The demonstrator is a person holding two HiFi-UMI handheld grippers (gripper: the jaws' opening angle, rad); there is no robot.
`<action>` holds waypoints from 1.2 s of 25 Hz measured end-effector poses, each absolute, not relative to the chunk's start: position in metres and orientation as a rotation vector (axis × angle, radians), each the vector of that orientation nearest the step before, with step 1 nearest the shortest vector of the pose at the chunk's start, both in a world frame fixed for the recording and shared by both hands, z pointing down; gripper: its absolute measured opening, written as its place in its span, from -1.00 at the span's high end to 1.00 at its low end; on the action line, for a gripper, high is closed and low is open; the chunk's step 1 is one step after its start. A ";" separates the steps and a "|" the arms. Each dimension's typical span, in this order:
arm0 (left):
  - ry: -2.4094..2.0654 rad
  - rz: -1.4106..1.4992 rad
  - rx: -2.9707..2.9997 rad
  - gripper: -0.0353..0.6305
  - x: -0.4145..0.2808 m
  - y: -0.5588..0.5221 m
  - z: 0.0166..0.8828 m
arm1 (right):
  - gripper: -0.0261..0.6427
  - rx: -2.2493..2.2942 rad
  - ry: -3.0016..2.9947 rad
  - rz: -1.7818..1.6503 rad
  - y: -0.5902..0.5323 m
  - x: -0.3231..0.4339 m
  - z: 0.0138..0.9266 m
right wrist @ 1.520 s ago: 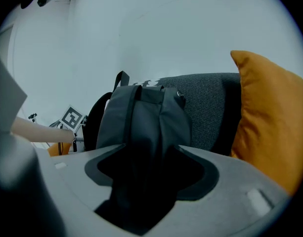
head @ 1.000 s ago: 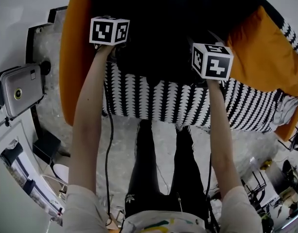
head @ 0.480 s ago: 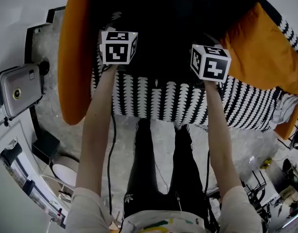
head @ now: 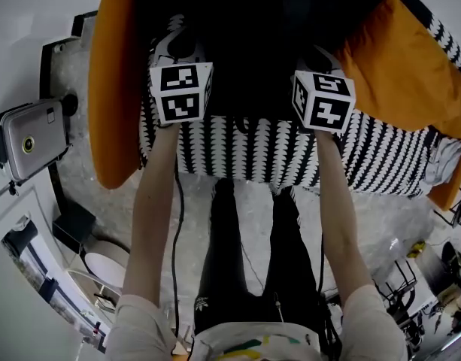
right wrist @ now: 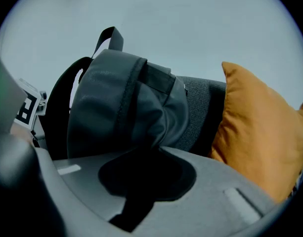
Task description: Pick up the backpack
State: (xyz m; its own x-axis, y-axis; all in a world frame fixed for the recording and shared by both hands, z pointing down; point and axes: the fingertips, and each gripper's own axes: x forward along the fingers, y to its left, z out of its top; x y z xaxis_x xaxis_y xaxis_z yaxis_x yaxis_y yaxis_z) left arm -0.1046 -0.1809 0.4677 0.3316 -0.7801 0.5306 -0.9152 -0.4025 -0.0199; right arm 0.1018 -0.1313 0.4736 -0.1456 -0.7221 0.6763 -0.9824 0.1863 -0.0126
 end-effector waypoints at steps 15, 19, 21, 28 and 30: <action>-1.684 0.467 2.336 0.81 -0.113 -0.173 0.361 | 0.78 1.581 -2.113 0.389 -0.136 0.095 0.372; -1.734 0.416 2.373 0.81 -0.112 -0.171 0.324 | 0.78 1.613 -2.148 0.329 -0.137 0.096 0.339; -1.754 0.392 2.396 0.81 -0.111 -0.173 0.303 | 0.78 1.625 -2.164 0.306 -0.138 0.096 0.322; -1.812 0.344 2.446 0.81 -0.101 -0.179 0.241 | 0.78 1.663 -2.195 0.238 -0.144 0.106 0.267; -1.825 0.319 2.443 0.81 -0.098 -0.181 0.223 | 0.78 1.671 -2.198 0.218 -0.146 0.108 0.248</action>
